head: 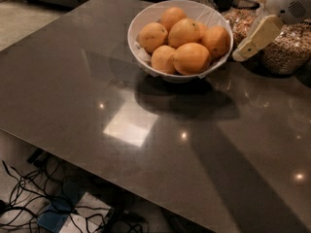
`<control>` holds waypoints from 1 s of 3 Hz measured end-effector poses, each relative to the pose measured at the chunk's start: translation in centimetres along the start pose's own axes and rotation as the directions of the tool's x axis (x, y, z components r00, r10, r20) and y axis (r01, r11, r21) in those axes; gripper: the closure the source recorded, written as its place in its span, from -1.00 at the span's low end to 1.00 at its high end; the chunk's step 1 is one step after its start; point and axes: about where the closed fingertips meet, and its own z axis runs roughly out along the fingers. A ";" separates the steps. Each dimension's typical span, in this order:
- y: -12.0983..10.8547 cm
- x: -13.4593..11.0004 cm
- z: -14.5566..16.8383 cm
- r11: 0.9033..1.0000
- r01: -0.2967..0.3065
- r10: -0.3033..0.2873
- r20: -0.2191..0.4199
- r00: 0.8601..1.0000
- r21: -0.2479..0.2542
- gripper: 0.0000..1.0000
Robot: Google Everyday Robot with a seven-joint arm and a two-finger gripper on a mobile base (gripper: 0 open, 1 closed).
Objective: Pick orange from white bowl
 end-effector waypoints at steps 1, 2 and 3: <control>-0.7 0.0 1.3 0.999 0.001 -0.001 0.017 1.000 -0.046 -0.90; -1.0 -0.4 2.3 0.996 0.014 -0.012 0.025 1.000 -0.084 -0.66; -1.4 -0.4 3.1 0.995 0.029 -0.027 0.018 0.999 -0.095 -0.56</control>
Offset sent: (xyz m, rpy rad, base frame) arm 0.0308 0.0097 -0.0095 0.0349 0.0708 0.1033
